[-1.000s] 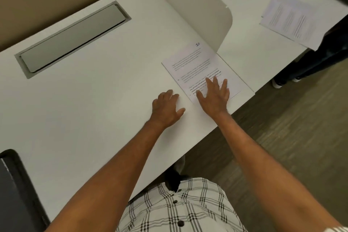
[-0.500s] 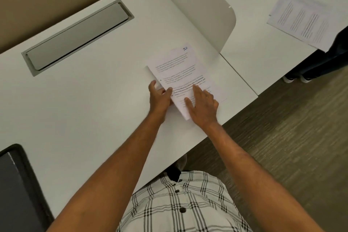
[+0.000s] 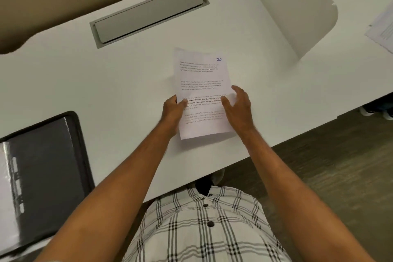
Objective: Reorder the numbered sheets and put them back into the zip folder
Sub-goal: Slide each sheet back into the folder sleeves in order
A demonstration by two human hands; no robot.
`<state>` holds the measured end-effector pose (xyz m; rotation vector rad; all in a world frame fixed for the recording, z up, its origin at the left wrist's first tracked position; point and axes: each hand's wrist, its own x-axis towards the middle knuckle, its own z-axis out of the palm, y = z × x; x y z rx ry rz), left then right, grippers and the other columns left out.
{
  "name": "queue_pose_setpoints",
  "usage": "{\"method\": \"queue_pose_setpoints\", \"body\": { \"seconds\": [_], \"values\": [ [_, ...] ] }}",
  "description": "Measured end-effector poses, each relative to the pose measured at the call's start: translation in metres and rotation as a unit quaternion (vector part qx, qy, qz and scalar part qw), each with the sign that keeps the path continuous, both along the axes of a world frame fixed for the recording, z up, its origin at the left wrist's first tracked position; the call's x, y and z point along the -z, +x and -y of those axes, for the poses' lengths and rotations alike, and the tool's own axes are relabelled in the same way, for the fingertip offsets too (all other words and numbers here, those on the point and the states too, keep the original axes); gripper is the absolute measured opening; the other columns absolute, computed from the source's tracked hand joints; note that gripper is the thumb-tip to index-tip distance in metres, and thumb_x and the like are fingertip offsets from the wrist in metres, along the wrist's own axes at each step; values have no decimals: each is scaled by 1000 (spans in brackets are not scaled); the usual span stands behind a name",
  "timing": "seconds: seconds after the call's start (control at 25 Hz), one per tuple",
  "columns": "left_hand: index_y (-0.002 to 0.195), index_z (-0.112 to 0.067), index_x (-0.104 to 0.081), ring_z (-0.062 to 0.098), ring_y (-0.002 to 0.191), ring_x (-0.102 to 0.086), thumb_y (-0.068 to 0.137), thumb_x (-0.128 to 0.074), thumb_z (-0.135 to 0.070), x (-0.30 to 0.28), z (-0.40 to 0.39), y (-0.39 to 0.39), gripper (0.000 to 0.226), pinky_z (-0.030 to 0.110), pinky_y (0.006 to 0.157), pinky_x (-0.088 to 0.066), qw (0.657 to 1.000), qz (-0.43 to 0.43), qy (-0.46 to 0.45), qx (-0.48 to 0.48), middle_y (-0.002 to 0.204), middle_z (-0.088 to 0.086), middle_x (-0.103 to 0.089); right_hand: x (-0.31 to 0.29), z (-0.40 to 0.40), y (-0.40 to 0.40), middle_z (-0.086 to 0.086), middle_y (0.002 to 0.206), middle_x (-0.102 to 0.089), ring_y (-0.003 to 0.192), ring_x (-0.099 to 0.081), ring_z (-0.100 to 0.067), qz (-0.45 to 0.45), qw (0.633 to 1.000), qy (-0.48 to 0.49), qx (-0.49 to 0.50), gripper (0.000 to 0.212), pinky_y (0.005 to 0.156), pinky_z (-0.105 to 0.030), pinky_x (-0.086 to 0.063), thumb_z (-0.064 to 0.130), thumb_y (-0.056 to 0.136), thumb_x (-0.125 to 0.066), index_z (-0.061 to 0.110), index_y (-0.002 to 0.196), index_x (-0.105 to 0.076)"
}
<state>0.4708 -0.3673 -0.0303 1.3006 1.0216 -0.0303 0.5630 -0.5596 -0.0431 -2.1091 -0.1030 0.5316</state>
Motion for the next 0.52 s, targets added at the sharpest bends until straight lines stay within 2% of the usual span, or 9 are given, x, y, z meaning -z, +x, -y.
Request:
{"method": "queue_pose_setpoints", "body": {
  "seconds": [0.08, 0.2, 0.32, 0.44, 0.52],
  "values": [
    [125, -17, -65, 22, 102, -74, 102, -60, -17, -8, -26, -34, 24, 47, 91, -60, 1000, 4, -11, -10, 116, 0, -75, -13, -26, -8, 0, 153, -47, 136, -49, -18, -62, 995, 67, 39, 64, 105, -29, -42, 30, 101, -68, 18, 157, -38],
    [131, -15, -64, 23, 102, -75, 102, -60, -17, -14, -67, -87, 29, 46, 88, -61, 999, 13, -23, -30, 117, 2, -76, -25, -70, -30, 1, 139, -60, 116, -64, -15, -158, 972, 160, 75, 68, 89, -26, -50, 27, 96, -75, 20, 153, -39],
    [129, -16, -66, 25, 103, -74, 102, -60, -16, -17, -111, -138, 28, 47, 90, -60, 998, 17, -21, -56, 117, 3, -76, -28, -123, -64, -7, 120, -74, 95, -76, -18, -230, 949, 204, 76, 52, 72, -28, -61, 22, 94, -76, 17, 140, -53],
    [126, -15, -67, 26, 104, -73, 102, -60, -13, -18, -160, -191, 25, 45, 89, -60, 996, 29, -17, -83, 115, 4, -76, -26, -181, -108, -12, 110, -79, 94, -78, -28, -259, 939, 224, 23, 30, 81, -44, -65, 17, 97, -73, 7, 124, -67],
    [121, -17, -68, 27, 104, -73, 101, -61, -12, -20, -195, -225, 21, 44, 88, -60, 995, 39, -19, -92, 114, 5, -76, -27, -217, -139, -10, 110, -80, 97, -78, -28, -266, 937, 224, -33, 24, 82, -43, -64, 16, 99, -71, 7, 121, -70]
  ]
}}
